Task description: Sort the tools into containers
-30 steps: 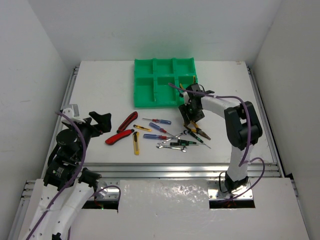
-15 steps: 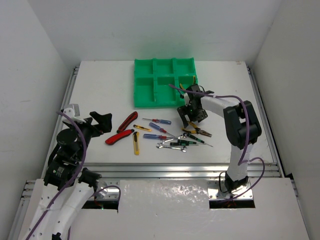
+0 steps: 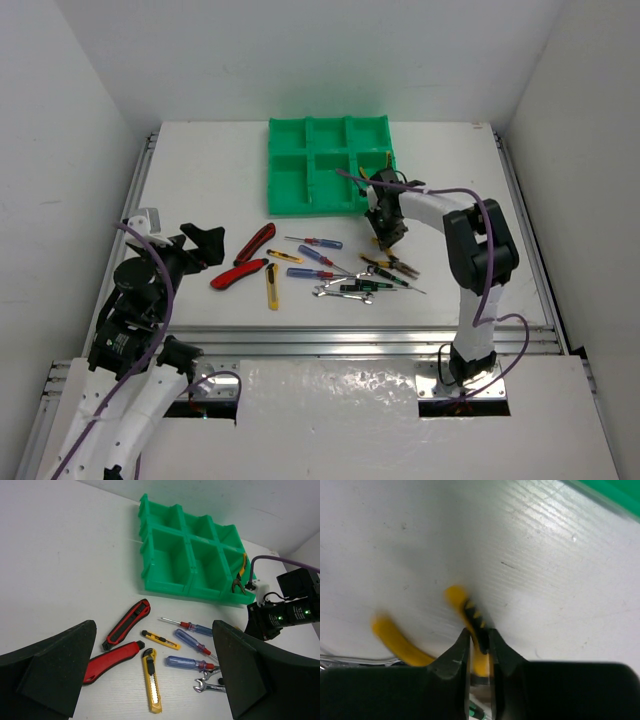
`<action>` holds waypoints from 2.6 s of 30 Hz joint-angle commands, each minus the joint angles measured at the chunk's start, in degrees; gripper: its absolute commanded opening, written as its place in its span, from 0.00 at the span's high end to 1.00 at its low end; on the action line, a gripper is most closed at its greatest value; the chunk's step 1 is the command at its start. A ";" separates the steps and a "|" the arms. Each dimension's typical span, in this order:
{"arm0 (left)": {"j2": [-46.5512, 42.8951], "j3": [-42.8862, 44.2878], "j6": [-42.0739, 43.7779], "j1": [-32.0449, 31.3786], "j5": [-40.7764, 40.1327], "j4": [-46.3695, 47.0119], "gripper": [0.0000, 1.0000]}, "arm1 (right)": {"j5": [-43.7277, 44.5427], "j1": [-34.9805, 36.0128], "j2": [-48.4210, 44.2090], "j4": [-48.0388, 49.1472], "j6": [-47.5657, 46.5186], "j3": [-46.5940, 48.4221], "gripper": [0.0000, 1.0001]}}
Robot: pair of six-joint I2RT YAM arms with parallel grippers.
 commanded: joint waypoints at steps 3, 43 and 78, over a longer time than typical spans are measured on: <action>-0.07 0.05 0.54 -0.62 0.48 2.77 0.00 | 3.90 0.10 -0.80 2.59 -0.56 0.77 1.00; 0.11 -0.04 0.71 -1.06 1.00 3.03 0.00 | 31.59 -2.45 11.21 16.58 10.25 41.55 1.00; 0.37 0.05 0.80 -1.06 0.48 2.86 0.00 | 8.31 3.34 -21.20 8.96 14.48 1.85 0.24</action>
